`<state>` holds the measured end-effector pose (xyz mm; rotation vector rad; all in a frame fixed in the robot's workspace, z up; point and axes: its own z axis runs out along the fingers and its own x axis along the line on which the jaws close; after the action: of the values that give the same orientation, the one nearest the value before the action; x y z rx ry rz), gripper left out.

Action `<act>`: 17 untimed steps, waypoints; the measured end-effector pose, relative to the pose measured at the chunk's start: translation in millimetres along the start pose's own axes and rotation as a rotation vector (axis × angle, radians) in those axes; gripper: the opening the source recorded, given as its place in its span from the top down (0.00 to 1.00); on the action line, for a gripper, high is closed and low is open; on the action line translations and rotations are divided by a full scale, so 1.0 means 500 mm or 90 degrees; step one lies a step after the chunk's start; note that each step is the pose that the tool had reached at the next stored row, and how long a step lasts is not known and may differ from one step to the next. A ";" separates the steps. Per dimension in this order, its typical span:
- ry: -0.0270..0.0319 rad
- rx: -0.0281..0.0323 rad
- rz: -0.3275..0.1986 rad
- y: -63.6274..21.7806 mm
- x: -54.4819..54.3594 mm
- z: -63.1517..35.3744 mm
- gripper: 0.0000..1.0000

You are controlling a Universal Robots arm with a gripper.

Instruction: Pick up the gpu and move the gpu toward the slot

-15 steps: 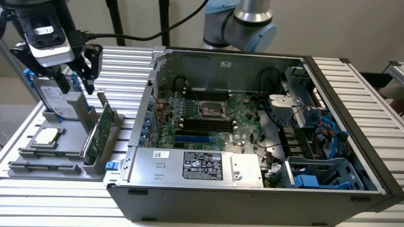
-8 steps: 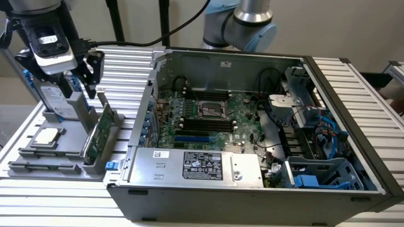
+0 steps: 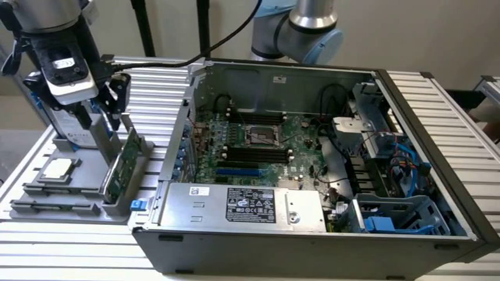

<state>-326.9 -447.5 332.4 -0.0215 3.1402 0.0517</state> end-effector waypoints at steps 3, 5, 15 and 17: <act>-0.0010 0.0000 0.003 -0.006 0.001 0.011 0.46; -0.0018 0.0000 0.004 -0.009 0.001 0.018 0.46; -0.0075 0.0001 0.007 -0.017 0.001 0.054 0.46; -0.0089 0.0002 0.007 -0.018 0.001 0.061 0.46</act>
<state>-327.3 -455.5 301.6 -0.0051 3.1265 0.0513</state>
